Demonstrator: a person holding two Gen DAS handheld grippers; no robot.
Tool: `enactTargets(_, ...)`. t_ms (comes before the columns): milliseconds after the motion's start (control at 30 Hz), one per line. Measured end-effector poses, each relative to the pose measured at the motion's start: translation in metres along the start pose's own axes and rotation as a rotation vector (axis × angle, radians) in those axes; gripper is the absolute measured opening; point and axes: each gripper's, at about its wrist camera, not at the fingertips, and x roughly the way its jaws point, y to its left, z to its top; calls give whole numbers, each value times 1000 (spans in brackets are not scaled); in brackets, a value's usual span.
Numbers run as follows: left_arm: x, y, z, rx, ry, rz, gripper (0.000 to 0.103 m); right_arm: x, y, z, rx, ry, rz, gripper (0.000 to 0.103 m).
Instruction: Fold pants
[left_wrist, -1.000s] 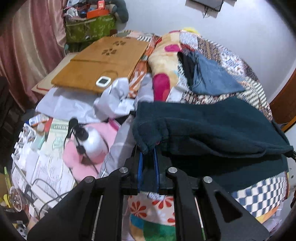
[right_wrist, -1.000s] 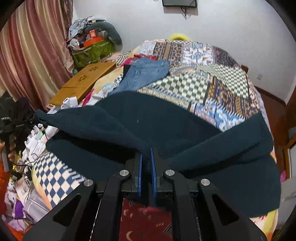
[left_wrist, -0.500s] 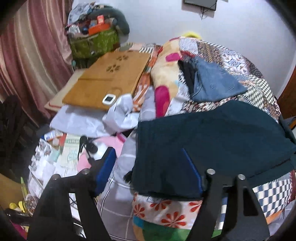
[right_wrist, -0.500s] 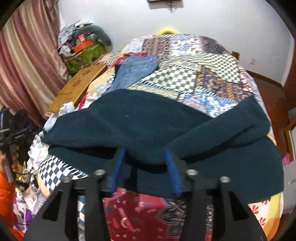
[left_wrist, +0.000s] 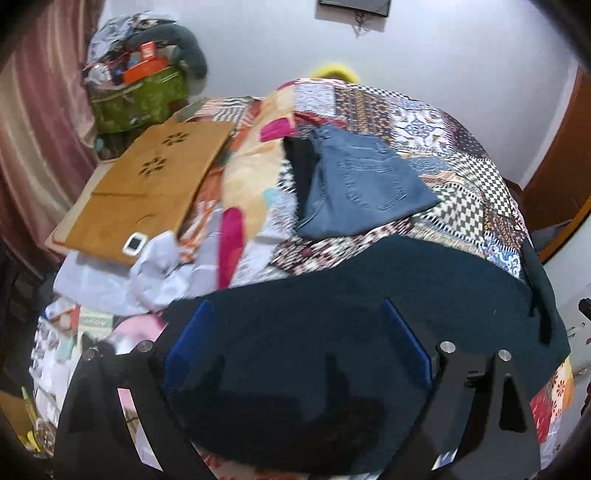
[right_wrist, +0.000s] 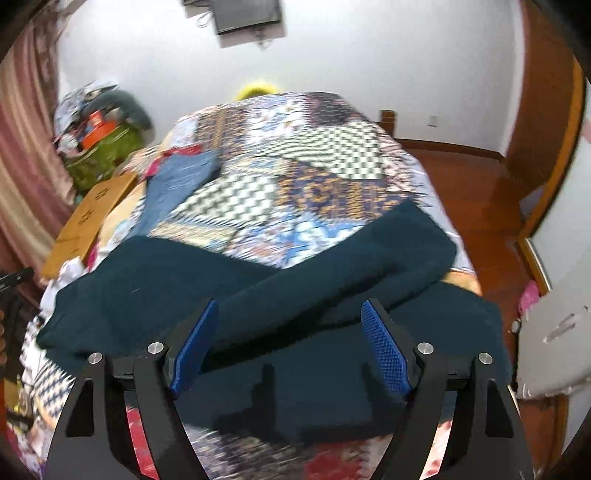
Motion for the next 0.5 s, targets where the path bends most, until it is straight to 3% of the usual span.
enactTargets(233, 36, -60, 47, 112, 27, -35, 93, 47, -54, 25, 81, 75, -74, 77)
enactTargets(500, 80, -110, 74, 215, 62, -55, 93, 109, -101, 71, 188, 115, -103, 77)
